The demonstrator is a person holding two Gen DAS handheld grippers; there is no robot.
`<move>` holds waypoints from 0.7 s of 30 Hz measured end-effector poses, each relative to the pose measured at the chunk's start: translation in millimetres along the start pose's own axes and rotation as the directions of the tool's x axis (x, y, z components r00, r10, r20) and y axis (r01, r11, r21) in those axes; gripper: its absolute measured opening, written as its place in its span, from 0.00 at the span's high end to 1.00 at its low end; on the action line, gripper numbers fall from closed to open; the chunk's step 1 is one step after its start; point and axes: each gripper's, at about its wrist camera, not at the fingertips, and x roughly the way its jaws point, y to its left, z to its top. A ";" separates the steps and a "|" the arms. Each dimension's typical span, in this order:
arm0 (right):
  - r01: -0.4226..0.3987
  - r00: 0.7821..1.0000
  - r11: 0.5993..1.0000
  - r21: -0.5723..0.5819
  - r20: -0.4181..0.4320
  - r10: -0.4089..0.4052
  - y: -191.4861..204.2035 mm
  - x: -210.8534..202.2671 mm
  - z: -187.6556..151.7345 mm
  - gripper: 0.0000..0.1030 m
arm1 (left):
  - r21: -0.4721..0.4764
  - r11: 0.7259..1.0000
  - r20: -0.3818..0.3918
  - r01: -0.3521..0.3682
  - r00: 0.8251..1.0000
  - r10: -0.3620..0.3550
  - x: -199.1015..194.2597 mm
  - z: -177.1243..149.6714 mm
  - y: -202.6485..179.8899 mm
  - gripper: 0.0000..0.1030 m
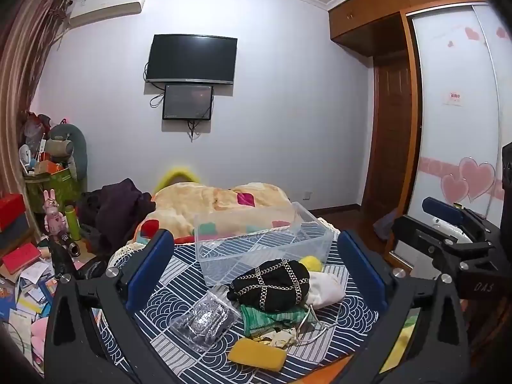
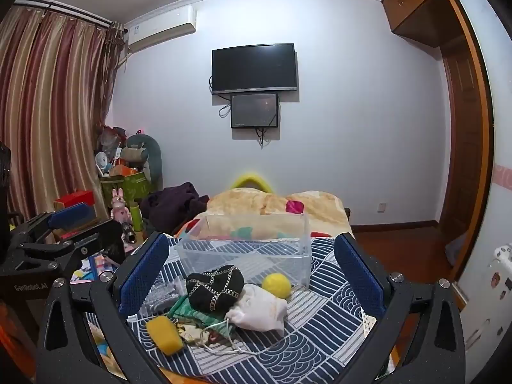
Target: Organize soft objects
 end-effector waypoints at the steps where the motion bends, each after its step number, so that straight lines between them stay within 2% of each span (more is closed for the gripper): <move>1: 0.000 1.000 1.000 0.001 0.001 0.000 0.0 -0.7 0.6 0.00 | 0.001 1.000 0.000 -0.002 1.000 0.002 -0.1 0.1 0.0 0.00; 21: 0.006 1.000 1.000 0.012 0.003 -0.006 -1.9 -1.5 -2.3 0.00 | 0.023 1.000 0.008 0.000 1.000 0.000 -2.7 -0.2 -3.5 0.00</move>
